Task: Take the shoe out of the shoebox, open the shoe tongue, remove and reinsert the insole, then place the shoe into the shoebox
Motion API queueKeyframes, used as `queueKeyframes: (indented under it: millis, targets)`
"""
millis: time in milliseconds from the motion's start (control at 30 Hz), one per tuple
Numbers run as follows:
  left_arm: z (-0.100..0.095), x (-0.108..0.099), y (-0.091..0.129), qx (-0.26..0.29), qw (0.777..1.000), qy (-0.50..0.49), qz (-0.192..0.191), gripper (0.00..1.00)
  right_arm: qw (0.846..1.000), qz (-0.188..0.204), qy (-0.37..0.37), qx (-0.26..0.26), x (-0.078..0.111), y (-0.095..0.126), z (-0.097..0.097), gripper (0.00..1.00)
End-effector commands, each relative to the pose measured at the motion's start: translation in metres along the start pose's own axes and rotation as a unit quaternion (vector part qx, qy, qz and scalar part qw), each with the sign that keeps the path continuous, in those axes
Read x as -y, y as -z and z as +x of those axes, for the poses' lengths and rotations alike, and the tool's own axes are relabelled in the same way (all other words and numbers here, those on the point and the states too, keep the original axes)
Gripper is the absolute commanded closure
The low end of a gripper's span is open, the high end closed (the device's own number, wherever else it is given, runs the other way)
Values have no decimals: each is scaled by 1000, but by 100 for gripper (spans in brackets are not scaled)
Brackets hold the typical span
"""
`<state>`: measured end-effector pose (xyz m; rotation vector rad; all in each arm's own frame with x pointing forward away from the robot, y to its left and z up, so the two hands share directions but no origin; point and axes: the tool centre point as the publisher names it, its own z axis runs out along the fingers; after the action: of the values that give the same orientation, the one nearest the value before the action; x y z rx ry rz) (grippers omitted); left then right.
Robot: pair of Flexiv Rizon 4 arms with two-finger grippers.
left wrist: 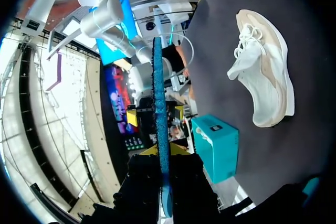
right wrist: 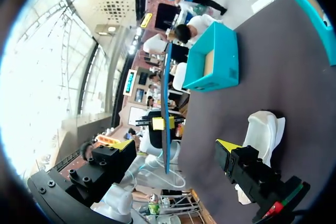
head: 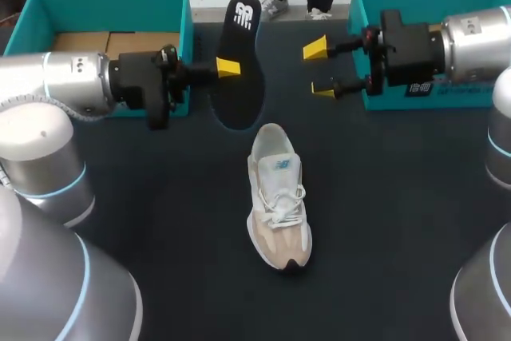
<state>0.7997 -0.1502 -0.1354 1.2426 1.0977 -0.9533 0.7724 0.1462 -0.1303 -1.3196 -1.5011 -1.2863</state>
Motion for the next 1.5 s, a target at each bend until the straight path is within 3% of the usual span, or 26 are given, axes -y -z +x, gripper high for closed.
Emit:
queueKeyframes:
  millis: [33,300,367,433,600,1233,1333,1500]
  targets:
    - [10,-2,-19,8,1000,-5,-9,100,1000,-6,4,-12,3,-19,-4,0]
    - [20,-8,-42,13,1000,-2,-4,100,999,22,9,-36,10,-40,0,0]
    - [21,-10,-47,13,1000,-6,1,100,999,28,8,-43,11,-43,0,20]
    - [21,-11,-51,14,1000,-5,1,100,998,31,6,-45,12,-45,0,25]
    - [23,-14,-59,19,1000,0,2,100,998,37,3,-51,12,-52,-2,51]
    - [14,-7,-67,46,999,21,9,100,997,43,-3,-64,7,-60,-5,66]
    - [13,-6,-67,48,999,21,9,100,997,43,-3,-65,7,-60,-5,74]
    - [13,-6,-67,49,999,21,4,100,997,44,-3,-66,7,-60,-5,73]
